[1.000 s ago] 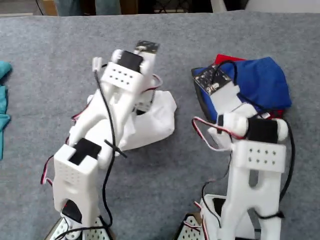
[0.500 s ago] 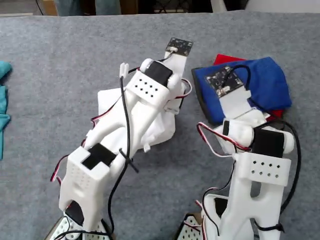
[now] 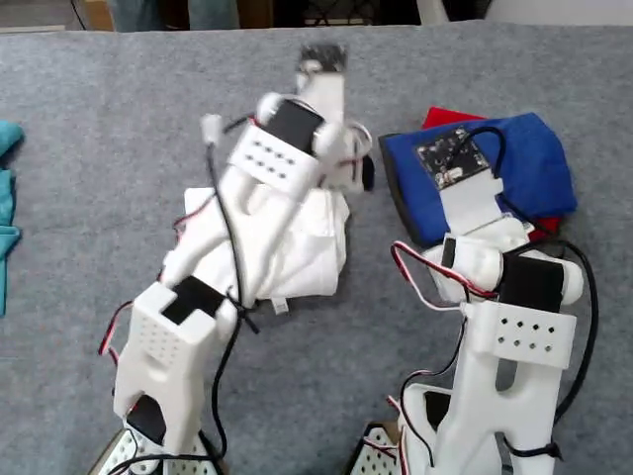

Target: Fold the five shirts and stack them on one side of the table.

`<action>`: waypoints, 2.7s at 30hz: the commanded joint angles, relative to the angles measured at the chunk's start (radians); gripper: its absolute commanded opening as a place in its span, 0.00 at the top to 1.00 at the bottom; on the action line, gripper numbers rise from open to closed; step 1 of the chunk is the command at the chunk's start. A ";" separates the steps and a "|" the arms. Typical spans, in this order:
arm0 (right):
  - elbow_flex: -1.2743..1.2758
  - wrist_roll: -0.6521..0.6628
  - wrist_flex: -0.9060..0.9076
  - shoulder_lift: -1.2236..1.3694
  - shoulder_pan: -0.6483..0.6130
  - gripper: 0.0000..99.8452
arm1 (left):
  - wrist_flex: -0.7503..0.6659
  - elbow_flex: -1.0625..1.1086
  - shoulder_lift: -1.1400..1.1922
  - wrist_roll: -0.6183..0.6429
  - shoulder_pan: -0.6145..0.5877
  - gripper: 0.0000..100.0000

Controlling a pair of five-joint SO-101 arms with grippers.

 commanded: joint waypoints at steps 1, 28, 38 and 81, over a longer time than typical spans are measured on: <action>-0.002 -0.095 -0.055 -0.010 -0.077 0.93 | 0.064 -0.170 -0.078 0.011 -0.202 0.85; -0.487 -0.338 -0.384 1.013 -0.729 0.93 | -0.683 1.004 -0.132 -0.247 -0.941 0.97; -0.552 -0.328 -0.144 1.092 -0.721 0.95 | -0.681 0.995 -0.120 -0.252 -0.937 0.97; -0.179 -0.393 -0.054 0.952 -0.508 0.98 | -0.655 0.809 -0.051 -0.373 -0.466 0.97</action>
